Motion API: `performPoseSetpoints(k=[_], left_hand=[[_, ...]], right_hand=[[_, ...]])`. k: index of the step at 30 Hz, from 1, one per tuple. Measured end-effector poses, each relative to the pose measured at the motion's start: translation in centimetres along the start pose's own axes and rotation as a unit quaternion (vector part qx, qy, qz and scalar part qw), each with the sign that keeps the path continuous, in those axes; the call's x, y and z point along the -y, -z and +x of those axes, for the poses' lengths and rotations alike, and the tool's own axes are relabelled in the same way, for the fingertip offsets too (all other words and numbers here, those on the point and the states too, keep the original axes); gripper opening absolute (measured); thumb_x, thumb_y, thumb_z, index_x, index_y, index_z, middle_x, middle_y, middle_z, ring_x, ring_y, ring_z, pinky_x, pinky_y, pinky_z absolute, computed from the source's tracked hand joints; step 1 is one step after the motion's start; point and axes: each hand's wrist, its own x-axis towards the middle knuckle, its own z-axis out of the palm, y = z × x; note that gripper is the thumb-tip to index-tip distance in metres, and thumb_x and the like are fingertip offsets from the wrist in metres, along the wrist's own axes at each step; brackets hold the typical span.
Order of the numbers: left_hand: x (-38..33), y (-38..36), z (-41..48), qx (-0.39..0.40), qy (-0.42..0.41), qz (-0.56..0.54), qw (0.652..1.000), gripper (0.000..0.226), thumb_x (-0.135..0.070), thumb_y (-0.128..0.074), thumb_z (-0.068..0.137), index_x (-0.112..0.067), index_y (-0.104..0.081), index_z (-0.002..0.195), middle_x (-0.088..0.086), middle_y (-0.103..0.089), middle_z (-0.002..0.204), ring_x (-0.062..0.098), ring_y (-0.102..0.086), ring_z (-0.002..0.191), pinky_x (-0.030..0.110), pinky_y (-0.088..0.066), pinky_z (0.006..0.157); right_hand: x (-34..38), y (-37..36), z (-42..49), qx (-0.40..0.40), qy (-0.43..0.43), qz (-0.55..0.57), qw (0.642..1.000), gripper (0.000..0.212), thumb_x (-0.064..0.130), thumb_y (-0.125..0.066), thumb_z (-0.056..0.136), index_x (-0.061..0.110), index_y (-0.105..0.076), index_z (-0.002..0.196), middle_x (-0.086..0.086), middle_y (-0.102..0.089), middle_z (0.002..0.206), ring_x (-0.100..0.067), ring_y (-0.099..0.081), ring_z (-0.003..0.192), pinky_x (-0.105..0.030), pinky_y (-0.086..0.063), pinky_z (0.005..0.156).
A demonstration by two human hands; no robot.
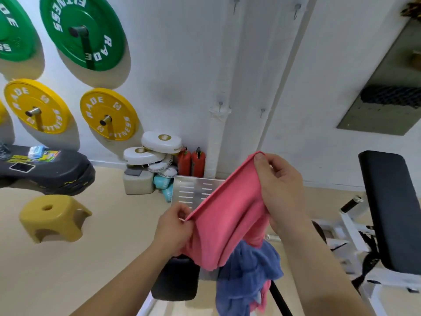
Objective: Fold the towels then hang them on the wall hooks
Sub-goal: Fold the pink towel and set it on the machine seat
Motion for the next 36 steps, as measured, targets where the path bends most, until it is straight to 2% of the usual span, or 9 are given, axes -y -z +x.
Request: performPoseSetpoints(k=[3, 6, 9, 15, 18, 25, 30, 33, 36], left_hand=[[4.0, 2.4, -1.7, 0.001, 0.021, 0.012, 1.000, 0.016, -0.006, -0.066, 0.081, -0.019, -0.069, 0.072, 0.003, -0.072, 0.068, 0.023, -0.069, 0.066, 0.035, -0.057, 0.060], [5.0, 3.8, -3.8, 0.057, 0.023, -0.031, 0.998, 0.013, -0.010, -0.069, 0.089, -0.014, -0.076, 0.079, 0.014, -0.076, 0.078, 0.022, -0.070, 0.064, 0.028, -0.058, 0.057], [6.2, 4.0, -5.1, 0.081, 0.010, -0.048, 0.995, 0.013, -0.019, -0.066, 0.090, -0.019, -0.078, 0.084, 0.002, -0.077, 0.086, 0.021, -0.073, 0.084, 0.036, -0.063, 0.080], [8.1, 4.1, -7.9, 0.136, -0.018, -0.047, 0.989, 0.018, -0.017, -0.061, 0.098, -0.026, -0.076, 0.091, -0.011, -0.074, 0.081, 0.005, -0.067, 0.074, 0.025, -0.054, 0.071], [9.0, 4.7, -9.0, 0.155, -0.026, -0.037, 0.987, 0.022, -0.019, -0.058, 0.100, -0.031, -0.076, 0.099, -0.014, -0.075, 0.092, 0.000, -0.068, 0.083, 0.015, -0.051, 0.071], [10.2, 7.4, -10.3, 0.037, -0.032, -0.059, 0.997, 0.013, -0.015, -0.070, 0.091, -0.026, -0.076, 0.090, -0.010, -0.075, 0.086, 0.005, -0.069, 0.082, 0.015, -0.050, 0.075], [11.5, 8.5, -10.4, 0.177, -0.045, 0.064, 0.981, 0.027, -0.040, -0.072, 0.083, -0.016, -0.061, 0.079, 0.004, -0.065, 0.072, 0.009, -0.056, 0.064, 0.033, -0.047, 0.063], [12.5, 9.4, -10.1, 0.204, -0.028, 0.100, 0.973, 0.034, -0.044, -0.074, 0.079, -0.015, -0.056, 0.075, -0.006, -0.053, 0.064, 0.007, -0.049, 0.061, 0.031, -0.040, 0.061], [12.7, 10.8, -9.5, 0.205, -0.007, 0.091, 0.974, 0.024, -0.034, -0.079, 0.076, -0.023, -0.059, 0.069, -0.015, -0.056, 0.060, 0.002, -0.050, 0.057, 0.022, -0.040, 0.058]], right_hand=[[-5.7, -1.5, -2.8, 0.002, -0.093, -0.079, 0.993, 0.024, 0.036, -0.060, 0.101, 0.041, -0.070, 0.079, 0.015, -0.070, 0.076, -0.002, -0.066, 0.082, -0.025, -0.050, 0.077], [-11.1, -3.4, -8.0, 0.068, -0.206, -0.061, 0.974, 0.022, 0.030, -0.060, 0.102, 0.027, -0.075, 0.085, -0.005, -0.074, 0.081, -0.015, -0.070, 0.083, -0.028, -0.055, 0.078], [-14.3, -5.2, -13.7, 0.101, -0.256, -0.068, 0.959, 0.018, 0.026, -0.063, 0.101, 0.026, -0.079, 0.091, 0.004, -0.076, 0.076, -0.003, -0.069, 0.070, -0.014, -0.054, 0.064], [-15.0, -7.1, -19.2, 0.077, -0.179, -0.073, 0.978, 0.030, 0.008, -0.067, 0.097, 0.036, -0.079, 0.095, -0.007, -0.068, 0.099, -0.004, -0.068, 0.069, -0.011, -0.050, 0.064], [-14.3, -8.4, -19.8, 0.069, -0.116, -0.072, 0.988, 0.032, 0.000, -0.066, 0.095, 0.030, -0.079, 0.098, -0.002, -0.065, 0.111, -0.002, -0.070, 0.094, -0.009, -0.051, 0.080], [-13.5, -9.2, -18.9, 0.210, -0.141, -0.062, 0.965, 0.019, -0.009, -0.074, 0.087, 0.010, -0.070, 0.087, 0.002, -0.078, 0.077, -0.005, -0.073, 0.072, -0.015, -0.055, 0.068], [-12.4, -8.8, -18.0, 0.108, -0.146, -0.073, 0.981, 0.014, 0.003, -0.073, 0.091, 0.011, -0.066, 0.084, -0.009, -0.067, 0.066, -0.011, -0.061, 0.060, -0.025, -0.052, 0.060], [-12.7, -7.4, -16.1, 0.033, -0.134, -0.107, 0.985, 0.016, 0.017, -0.070, 0.096, 0.024, -0.060, 0.086, -0.013, -0.066, 0.075, -0.016, -0.059, 0.067, -0.038, -0.052, 0.070], [-12.8, -5.5, -13.7, -0.041, -0.123, -0.122, 0.984, 0.018, 0.022, -0.067, 0.099, 0.029, -0.055, 0.086, 0.004, -0.061, 0.072, 0.000, -0.057, 0.061, -0.022, -0.049, 0.069]])
